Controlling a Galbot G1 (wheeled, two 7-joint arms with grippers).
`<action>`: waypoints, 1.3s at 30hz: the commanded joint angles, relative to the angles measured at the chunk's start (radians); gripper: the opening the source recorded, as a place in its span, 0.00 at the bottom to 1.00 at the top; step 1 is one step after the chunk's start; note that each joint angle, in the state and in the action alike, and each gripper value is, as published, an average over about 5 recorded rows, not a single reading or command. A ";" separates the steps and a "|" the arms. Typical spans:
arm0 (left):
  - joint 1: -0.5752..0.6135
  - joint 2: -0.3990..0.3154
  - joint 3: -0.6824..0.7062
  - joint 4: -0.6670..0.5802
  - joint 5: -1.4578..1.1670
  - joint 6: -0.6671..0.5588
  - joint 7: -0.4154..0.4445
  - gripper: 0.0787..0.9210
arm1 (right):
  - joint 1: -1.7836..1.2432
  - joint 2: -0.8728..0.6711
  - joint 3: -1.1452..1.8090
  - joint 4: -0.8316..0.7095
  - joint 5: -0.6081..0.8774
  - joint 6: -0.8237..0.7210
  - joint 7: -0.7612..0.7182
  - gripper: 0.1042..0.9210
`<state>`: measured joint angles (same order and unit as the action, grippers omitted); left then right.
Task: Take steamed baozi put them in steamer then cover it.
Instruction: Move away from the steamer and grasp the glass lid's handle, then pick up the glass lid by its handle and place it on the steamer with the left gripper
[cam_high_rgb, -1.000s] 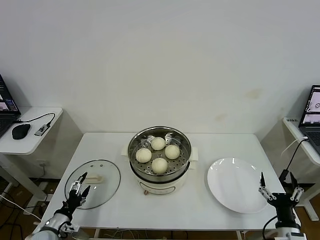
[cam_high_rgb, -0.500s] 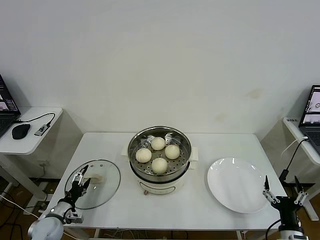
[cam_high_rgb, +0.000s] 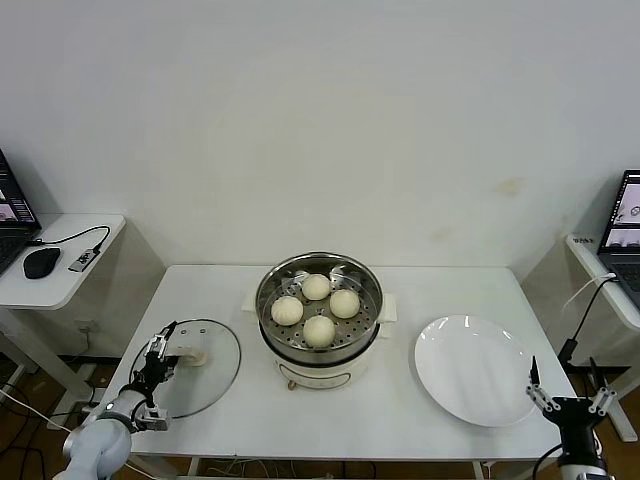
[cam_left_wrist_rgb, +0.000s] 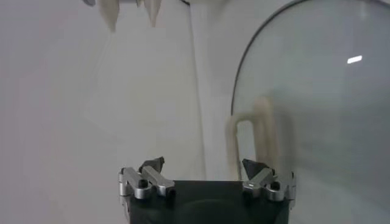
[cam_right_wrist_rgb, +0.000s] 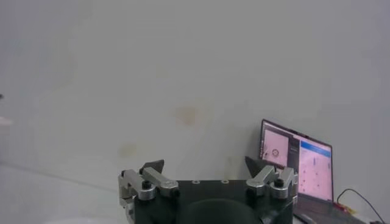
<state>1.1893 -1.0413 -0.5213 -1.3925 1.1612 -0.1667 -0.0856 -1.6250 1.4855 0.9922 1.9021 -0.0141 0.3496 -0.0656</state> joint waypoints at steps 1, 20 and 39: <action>-0.031 0.001 0.009 0.033 -0.007 0.000 0.003 0.88 | -0.001 0.002 0.002 -0.008 -0.010 0.002 0.001 0.88; -0.048 -0.023 0.023 0.100 -0.030 -0.005 -0.005 0.36 | 0.000 0.008 -0.005 -0.018 -0.023 0.007 -0.001 0.88; 0.127 0.032 -0.049 -0.269 -0.120 0.191 -0.088 0.09 | -0.002 0.004 -0.057 0.003 -0.038 0.003 -0.004 0.88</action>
<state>1.2200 -1.0412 -0.5389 -1.4172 1.0889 -0.1158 -0.1603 -1.6257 1.4908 0.9549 1.8973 -0.0504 0.3549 -0.0691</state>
